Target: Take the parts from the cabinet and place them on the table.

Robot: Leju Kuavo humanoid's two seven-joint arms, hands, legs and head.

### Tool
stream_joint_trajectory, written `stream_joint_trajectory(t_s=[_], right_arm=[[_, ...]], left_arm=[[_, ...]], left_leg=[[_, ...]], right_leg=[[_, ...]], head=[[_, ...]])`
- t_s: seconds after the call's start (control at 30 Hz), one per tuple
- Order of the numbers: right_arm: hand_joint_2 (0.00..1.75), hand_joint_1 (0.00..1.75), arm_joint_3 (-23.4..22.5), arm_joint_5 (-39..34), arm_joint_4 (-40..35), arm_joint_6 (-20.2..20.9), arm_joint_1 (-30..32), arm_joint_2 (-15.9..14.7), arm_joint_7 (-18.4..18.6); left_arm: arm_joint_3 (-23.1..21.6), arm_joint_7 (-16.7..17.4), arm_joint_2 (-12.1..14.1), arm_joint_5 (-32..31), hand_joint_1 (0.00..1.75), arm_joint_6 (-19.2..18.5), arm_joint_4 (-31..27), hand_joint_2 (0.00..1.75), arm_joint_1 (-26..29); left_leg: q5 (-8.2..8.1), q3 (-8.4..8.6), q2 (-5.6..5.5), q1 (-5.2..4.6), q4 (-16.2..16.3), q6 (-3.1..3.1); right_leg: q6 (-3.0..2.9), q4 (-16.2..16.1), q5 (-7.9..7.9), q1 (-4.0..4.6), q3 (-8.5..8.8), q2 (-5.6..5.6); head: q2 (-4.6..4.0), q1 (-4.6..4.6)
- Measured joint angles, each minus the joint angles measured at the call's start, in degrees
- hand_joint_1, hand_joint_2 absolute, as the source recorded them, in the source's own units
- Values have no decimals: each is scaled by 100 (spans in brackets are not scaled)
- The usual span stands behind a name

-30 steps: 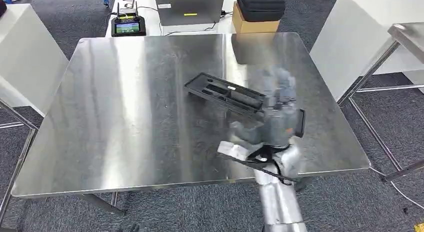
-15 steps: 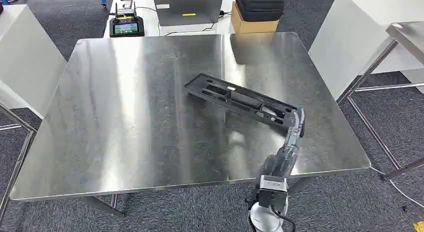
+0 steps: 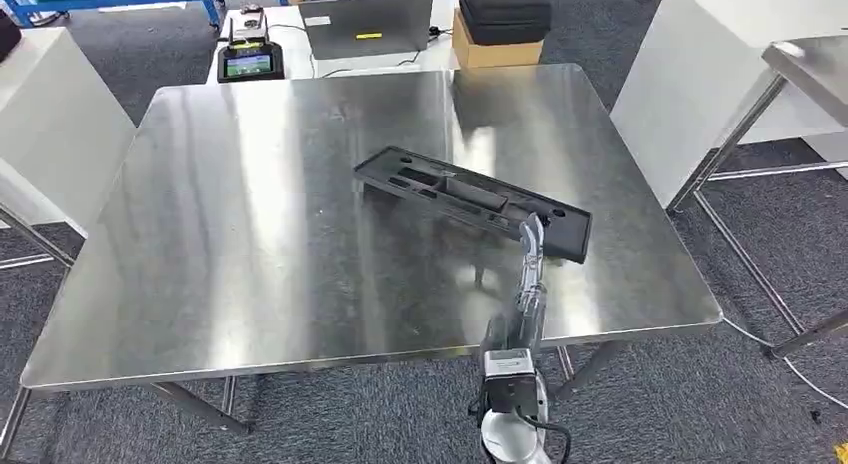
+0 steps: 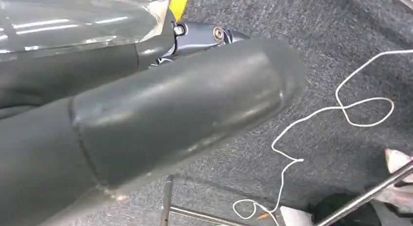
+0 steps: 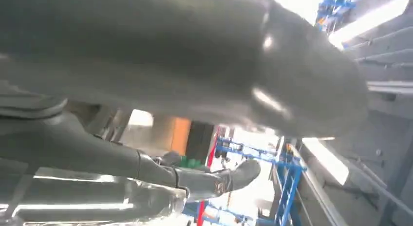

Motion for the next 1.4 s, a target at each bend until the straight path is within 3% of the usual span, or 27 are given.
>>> stream_joint_trajectory(t_s=[0.07,0.13,0.2,0.27,0.3,0.33,0.43,0.47,0.5,0.57,0.63,0.83,0.87,0.9,0.93,0.97,1.0,1.03,1.07,1.13,1.17,1.2,1.23,1.3,1.33,1.37,1.4], right_arm=[[0,0,65,2,37,26,-9,0,2],[0,0,94,0,85,37,-10,-13,2],[0,0,118,0,120,41,-11,-15,2],[0,0,129,68,144,41,-25,-15,9],[0,0,159,169,164,44,-57,-15,31],[0,0,207,231,188,80,-93,-17,61],[0,0,352,258,251,159,-155,-28,133],[0,0,367,192,253,214,-161,-44,179],[0,0,378,131,253,264,-165,-66,225],[0,0,380,90,253,271,-139,-116,253],[0,0,374,94,253,253,-55,-179,258],[0,0,374,94,253,251,-44,-186,256],[0,0,367,120,253,218,55,-251,258],[0,0,363,136,245,190,96,-295,258],[0,0,341,153,122,124,183,-356,256],[0,0,319,131,35,109,296,-402,289],[0,0,306,77,0,139,351,-420,315],[0,0,299,5,-20,179,374,-435,326],[0,0,293,-80,-35,244,395,-442,352],[0,0,275,-216,-57,336,450,-468,354],[0,0,266,-303,-64,395,486,-483,371],[0,0,262,-378,-68,452,510,-489,404],[0,0,255,-426,-70,491,537,-496,428],[0,0,245,-463,-94,511,572,-509,433],[0,0,238,-463,-107,513,573,-509,433],[0,0,225,-457,-147,520,589,-509,444],[0,0,216,-450,-181,540,596,-509,459]], left_arm=[[7,-2,0,0,0,2,0,0,7],[24,-2,0,0,0,2,0,0,14],[44,-2,2,0,0,2,0,0,26],[52,-9,2,-37,0,92,0,0,19],[52,-20,-4,-79,0,199,0,0,-1],[55,-31,-13,-87,0,199,0,0,9],[74,-107,-20,-151,0,151,-2,0,7],[72,-118,-42,-192,0,164,0,0,13],[72,-118,-55,-195,0,109,0,0,10],[70,-116,-57,-296,0,-107,-2,0,17],[20,-105,-61,-459,0,-74,-2,0,18],[17,-100,-61,-466,0,-72,-2,0,18],[-22,-57,-63,-503,0,-115,-2,0,18],[-24,-6,-66,-476,0,-217,-2,0,14],[-39,35,-83,-542,0,-297,-2,0,3],[-42,61,-101,-536,0,-372,0,0,-2],[-40,61,-96,-559,0,-376,2,0,6],[-46,53,-94,-618,0,-315,4,0,6],[-48,57,-96,-623,0,-319,4,0,14],[-39,68,-92,-597,0,-422,4,0,17],[-44,68,-92,-665,0,-363,4,0,14],[-59,68,-92,-719,0,-280,4,0,15],[-68,76,-92,-723,0,-249,4,0,17],[-68,92,-92,-719,0,-238,4,0,13],[-66,98,-92,-693,0,-309,4,0,9],[-61,105,-96,-675,0,-365,4,0,-2],[-61,105,-98,-703,0,-326,4,0,-5]], left_leg=[[-645,-225,22,48,737,-96],[-973,-377,29,100,1448,-166],[-793,-44,46,146,1178,-192],[-471,664,54,182,198,-207],[-634,861,47,177,-168,-204],[-477,822,3,116,-92,-143],[-460,766,1,77,-116,-28],[-350,722,26,125,-211,87],[-286,677,35,98,-215,113],[-190,524,47,79,-213,191],[-90,386,56,57,-207,212],[-80,374,57,54,-205,212],[24,241,61,15,-201,217],[97,156,60,-12,-196,212],[235,82,57,-48,-175,148],[335,87,67,-29,-198,76],[386,66,55,-50,-207,35],[189,5,39,-3,-108,-9],[-157,-58,52,19,95,-60],[-868,-214,52,69,865,-152],[-1047,-274,52,91,1285,-192],[-1014,-271,54,115,1511,-213],[-820,-164,54,148,1540,-235],[-415,372,57,191,924,-257],[-383,766,55,209,373,-260],[-627,1053,31,189,-59,-251],[-655,1083,14,165,-185,-208]], right_leg=[[-67,9,89,17,-97,-22],[-55,35,161,29,-225,-42],[-27,94,203,22,-337,-45],[10,150,227,0,-410,-42],[50,169,253,8,-436,-44],[104,157,288,21,-443,-32],[230,122,373,19,-463,-26],[289,153,381,74,-540,-25],[257,269,220,40,-610,-19],[124,949,-355,51,-869,-18],[100,1721,-723,57,-1062,-17],[107,1771,-733,58,-1069,-16],[203,1766,-582,67,-861,-16],[251,1206,-338,84,-441,-17],[105,-90,-347,188,432,-24],[62,-80,-283,214,321,-7],[1,-107,-215,150,290,-16],[-39,-112,-144,78,242,-47],[-123,-112,-87,76,175,-47],[-147,-108,30,83,37,-51],[-135,-95,96,83,-41,-59],[-122,-84,149,82,-86,-69],[-99,-55,217,77,-183,-72],[-34,30,279,55,-356,-67],[-6,94,296,52,-416,-65],[30,137,318,76,-479,-66],[76,149,349,88,-495,-72]], head=[[0,-22],[0,-20],[0,-22],[0,-22],[0,-22],[0,-7],[0,-11],[0,-2],[0,-13],[0,24],[0,28],[0,29],[0,28],[0,26],[0,15],[2,24],[0,33],[0,26],[0,11],[0,7],[0,2],[0,2],[0,4],[0,2],[0,0],[0,-2],[0,17]])
